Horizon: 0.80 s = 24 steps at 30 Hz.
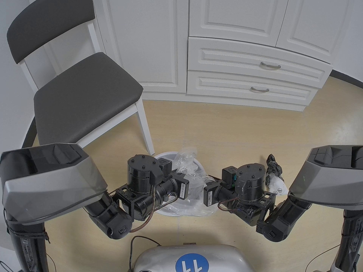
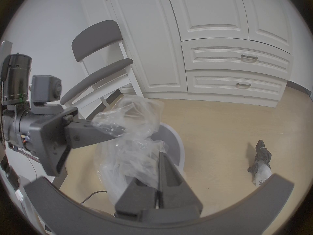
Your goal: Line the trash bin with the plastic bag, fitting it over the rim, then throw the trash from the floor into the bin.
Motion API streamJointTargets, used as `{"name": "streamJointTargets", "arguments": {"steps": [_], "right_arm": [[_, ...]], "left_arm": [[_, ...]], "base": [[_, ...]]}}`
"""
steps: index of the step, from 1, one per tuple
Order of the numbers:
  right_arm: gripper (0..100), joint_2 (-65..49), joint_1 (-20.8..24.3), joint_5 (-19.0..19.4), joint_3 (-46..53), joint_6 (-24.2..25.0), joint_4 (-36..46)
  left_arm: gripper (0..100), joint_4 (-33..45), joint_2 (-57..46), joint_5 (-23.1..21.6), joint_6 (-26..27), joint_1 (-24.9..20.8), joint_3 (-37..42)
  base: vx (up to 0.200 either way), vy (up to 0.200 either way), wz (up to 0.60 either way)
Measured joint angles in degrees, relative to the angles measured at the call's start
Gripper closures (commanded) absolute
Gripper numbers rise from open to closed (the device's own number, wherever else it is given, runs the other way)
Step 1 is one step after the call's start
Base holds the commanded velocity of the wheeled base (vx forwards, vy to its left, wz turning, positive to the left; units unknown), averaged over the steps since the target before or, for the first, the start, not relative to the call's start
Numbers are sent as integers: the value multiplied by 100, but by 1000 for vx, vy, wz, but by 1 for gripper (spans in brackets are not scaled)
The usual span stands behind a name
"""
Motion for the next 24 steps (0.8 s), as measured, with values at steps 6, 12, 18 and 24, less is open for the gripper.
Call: {"name": "streamJointTargets", "arguments": {"steps": [6, 12, 18, 24], "right_arm": [[100, 130, -17, -15, -138, 35, -9], [100, 318, -15, -44, -306, 63, -24], [100, 533, -15, -56, -490, 211, -30], [100, 841, 46, -80, -907, 775, -55]], "left_arm": [[100, 5, 391, -93, -266, 221, -404], [100, 73, 602, -172, -280, 413, -612], [100, 246, 717, -194, -283, 649, -742], [100, 695, 621, -191, -272, 852, -794]], "base": [[0, 0, 0], [0, 0, 0], [0, 0, 0], [0, 0, 0]]}}
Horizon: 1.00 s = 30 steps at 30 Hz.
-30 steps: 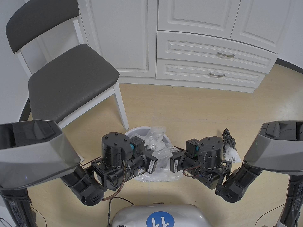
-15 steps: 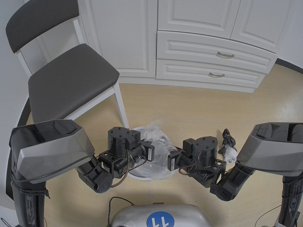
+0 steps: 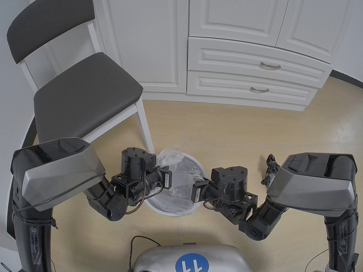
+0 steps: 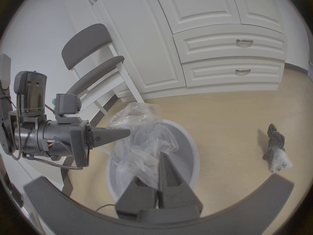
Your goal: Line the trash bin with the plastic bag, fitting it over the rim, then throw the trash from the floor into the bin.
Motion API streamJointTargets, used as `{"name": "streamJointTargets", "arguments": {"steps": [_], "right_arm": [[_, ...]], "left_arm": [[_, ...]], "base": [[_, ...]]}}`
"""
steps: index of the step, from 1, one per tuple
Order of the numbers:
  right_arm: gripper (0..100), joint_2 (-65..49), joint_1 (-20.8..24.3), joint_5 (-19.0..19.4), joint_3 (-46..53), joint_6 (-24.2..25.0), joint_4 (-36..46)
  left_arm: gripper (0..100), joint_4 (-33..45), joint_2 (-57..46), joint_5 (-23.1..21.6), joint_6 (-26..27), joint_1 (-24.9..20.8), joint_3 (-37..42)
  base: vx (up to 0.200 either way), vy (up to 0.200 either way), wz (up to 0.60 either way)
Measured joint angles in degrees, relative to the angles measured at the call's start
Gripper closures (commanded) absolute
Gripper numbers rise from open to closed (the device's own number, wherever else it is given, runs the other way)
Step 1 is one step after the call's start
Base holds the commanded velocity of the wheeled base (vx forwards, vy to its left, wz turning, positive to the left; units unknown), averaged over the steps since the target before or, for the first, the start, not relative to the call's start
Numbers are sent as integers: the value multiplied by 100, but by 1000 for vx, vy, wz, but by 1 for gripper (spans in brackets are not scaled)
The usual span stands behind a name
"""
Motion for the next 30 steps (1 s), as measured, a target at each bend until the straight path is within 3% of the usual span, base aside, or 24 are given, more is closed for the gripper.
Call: {"name": "streamJointTargets", "arguments": {"steps": [8, 19, 25, 30], "right_arm": [[100, 581, 85, -110, -770, 802, 39], [100, 1095, 26, -137, -1140, 981, 57], [100, 695, -182, -132, -986, 783, 224], [100, 317, -586, -238, -812, -187, 482]], "left_arm": [[100, 191, -457, 5, 24, 107, 96], [100, 262, -835, 9, 41, 100, 250], [100, 374, -929, 24, 41, 105, 245], [100, 451, -1141, 46, 83, 118, 306]], "base": [[0, 0, 0], [0, 0, 0], [0, 0, 0], [0, 0, 0]]}}
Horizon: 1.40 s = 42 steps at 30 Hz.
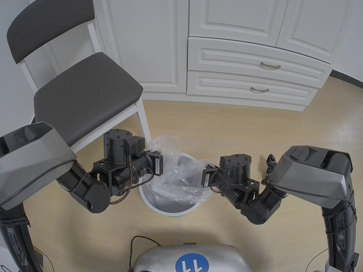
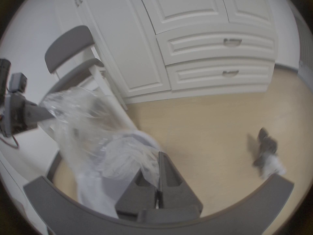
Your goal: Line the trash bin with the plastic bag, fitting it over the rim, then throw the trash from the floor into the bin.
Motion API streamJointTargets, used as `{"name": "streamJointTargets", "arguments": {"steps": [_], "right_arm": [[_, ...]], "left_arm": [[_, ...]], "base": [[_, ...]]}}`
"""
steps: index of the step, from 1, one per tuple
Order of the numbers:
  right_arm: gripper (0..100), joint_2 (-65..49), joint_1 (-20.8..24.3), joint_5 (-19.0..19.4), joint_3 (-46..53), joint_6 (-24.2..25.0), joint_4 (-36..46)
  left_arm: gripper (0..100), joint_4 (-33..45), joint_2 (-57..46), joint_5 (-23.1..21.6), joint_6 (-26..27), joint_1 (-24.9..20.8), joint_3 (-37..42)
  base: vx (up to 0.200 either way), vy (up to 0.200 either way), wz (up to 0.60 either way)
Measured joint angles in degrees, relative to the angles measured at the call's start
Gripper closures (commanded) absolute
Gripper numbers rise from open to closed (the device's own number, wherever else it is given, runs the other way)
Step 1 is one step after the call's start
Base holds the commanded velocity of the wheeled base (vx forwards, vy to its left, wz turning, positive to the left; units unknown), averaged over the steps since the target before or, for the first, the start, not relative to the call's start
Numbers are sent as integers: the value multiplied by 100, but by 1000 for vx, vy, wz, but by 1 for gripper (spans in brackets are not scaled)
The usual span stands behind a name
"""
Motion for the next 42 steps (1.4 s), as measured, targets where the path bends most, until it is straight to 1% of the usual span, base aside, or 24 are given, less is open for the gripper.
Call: {"name": "streamJointTargets", "arguments": {"steps": [3, 5, 8, 11, 14, 23, 26, 31, 36, 42], "right_arm": [[100, -122, -257, -156, 165, -692, 46], [100, -171, -413, -233, 311, -1024, 63], [100, -221, -594, -301, 586, -1421, 61], [100, -260, -709, -332, 846, -1696, 55], [100, -286, -763, -340, 1080, -1913, 55], [100, -433, -805, -307, 1749, -2487, 88], [100, -527, -786, -273, 2018, -2698, 85], [100, -692, -728, -257, 2416, -3026, 79], [100, -818, -645, -197, 2701, -3196, 69], [100, -837, -393, -143, 2966, -3259, 66]], "left_arm": [[100, 169, -118, 24, 218, 74, 40], [100, 318, -176, 33, 471, 177, 73], [100, 485, -245, 22, 962, 386, 201], [100, 572, -304, 13, 1381, 552, 388], [100, 630, -330, 9, 1577, 667, 518], [100, 666, -212, -7, 1701, 752, 628], [100, 663, -201, -38, 1922, 784, 735], [100, 666, -206, -221, 2366, 841, 992], [100, 822, -251, -395, 2700, 916, 1224], [100, 1153, -286, -544, 2812, 940, 1317]], "base": [[0, 0, 0], [0, 0, 0], [0, 0, 0], [0, 0, 0], [0, 0, 0], [0, 0, 0], [0, 0, 0], [0, 0, 0], [0, 0, 0], [0, 0, 0]]}}
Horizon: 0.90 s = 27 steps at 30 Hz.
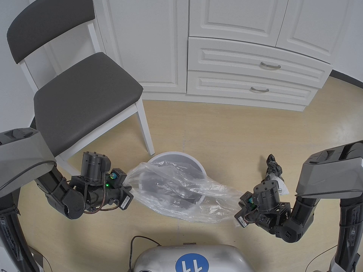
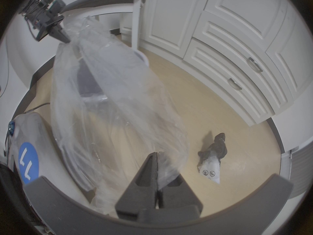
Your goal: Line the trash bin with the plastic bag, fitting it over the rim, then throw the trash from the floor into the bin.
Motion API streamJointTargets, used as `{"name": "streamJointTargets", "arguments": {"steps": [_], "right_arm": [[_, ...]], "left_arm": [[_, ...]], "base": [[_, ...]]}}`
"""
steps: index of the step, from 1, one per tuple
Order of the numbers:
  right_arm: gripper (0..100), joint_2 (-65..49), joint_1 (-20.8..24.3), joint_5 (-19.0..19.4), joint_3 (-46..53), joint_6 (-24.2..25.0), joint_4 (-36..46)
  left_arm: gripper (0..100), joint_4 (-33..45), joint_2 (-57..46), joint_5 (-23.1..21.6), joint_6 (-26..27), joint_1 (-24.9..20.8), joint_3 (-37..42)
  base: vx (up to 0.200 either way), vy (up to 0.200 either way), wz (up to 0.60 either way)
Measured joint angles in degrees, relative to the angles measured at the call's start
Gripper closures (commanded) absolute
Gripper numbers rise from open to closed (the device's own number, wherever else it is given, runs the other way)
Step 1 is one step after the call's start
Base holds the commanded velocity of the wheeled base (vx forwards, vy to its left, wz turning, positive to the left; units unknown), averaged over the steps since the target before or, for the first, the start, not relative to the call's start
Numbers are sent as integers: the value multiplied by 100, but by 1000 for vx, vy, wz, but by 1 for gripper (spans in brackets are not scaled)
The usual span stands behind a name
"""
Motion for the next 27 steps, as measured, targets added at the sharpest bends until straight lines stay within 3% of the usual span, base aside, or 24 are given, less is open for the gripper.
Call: {"name": "streamJointTargets", "arguments": {"steps": [15, 27], "right_arm": [[100, 217, 122, -16, 52, -48, 0], [100, -325, -62, -7, 324, -360, 61]], "left_arm": [[100, 32, 271, -33, 38, 41, -79], [100, 550, -380, -490, 547, 378, 63]], "base": [[0, 0, 0], [0, 0, 0]]}}
